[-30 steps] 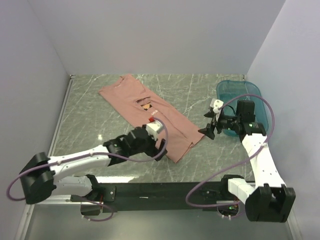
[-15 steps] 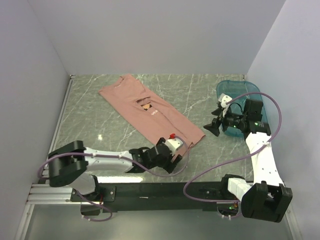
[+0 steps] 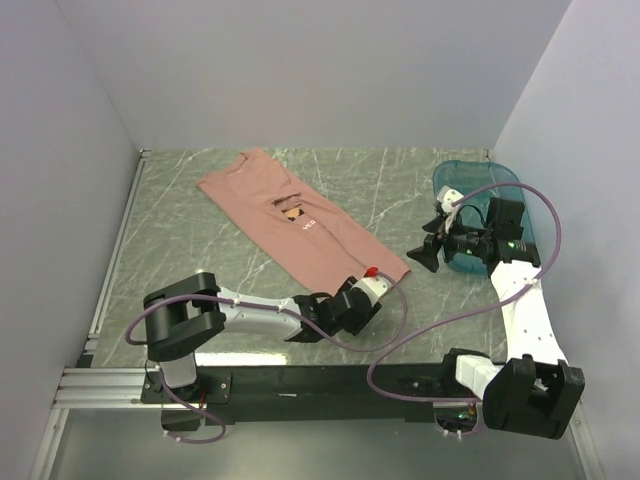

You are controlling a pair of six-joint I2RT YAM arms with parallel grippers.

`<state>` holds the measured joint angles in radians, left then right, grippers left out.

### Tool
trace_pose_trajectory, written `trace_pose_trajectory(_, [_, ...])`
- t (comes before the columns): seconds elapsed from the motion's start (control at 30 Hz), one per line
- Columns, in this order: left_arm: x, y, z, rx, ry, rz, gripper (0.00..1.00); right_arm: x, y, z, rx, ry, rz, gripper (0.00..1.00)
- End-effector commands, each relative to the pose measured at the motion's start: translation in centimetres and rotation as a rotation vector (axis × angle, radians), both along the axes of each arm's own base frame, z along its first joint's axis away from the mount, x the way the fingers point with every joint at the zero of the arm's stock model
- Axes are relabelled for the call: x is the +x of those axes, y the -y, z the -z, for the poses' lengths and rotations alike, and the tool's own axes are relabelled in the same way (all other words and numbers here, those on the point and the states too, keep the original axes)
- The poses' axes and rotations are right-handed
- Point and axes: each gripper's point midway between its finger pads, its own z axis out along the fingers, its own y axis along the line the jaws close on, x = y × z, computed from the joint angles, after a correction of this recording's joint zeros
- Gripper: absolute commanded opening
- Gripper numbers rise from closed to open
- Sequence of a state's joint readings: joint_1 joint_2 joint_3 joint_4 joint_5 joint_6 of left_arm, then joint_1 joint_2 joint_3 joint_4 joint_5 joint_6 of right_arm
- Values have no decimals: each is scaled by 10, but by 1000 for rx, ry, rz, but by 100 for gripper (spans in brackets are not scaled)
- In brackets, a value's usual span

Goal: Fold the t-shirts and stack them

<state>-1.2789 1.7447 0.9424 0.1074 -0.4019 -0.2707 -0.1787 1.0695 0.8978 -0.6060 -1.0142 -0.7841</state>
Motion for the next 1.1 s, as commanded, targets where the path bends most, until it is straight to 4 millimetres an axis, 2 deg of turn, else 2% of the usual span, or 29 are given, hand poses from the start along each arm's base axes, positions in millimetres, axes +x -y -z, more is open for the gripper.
trace_pose_trajectory(0.0, [0, 21, -12, -28, 36, 32, 55, 8, 2, -15, 5, 33, 4, 88])
trace_pose_trajectory(0.2, [1, 25, 3, 23, 39, 29, 44, 9, 3, -13, 7, 20, 6, 88])
trace_pose_trajectory(0.57, [-4, 15, 34, 97, 13, 43, 34, 10, 3, -13, 9, 12, 9, 87])
trace_pose_trajectory(0.8, [-16, 6, 49, 112, -28, 69, 12, 10, 3, -12, 13, 5, 9, 87])
trace_pose_trajectory(0.97, [-26, -16, 53, 116, -48, 58, 2, 10, 2, -11, 17, -8, 2, 87])
trace_pose_trajectory(1.07, [-34, -35, 55, 116, -69, 53, 0, 10, 2, -9, 18, -20, -5, 87])
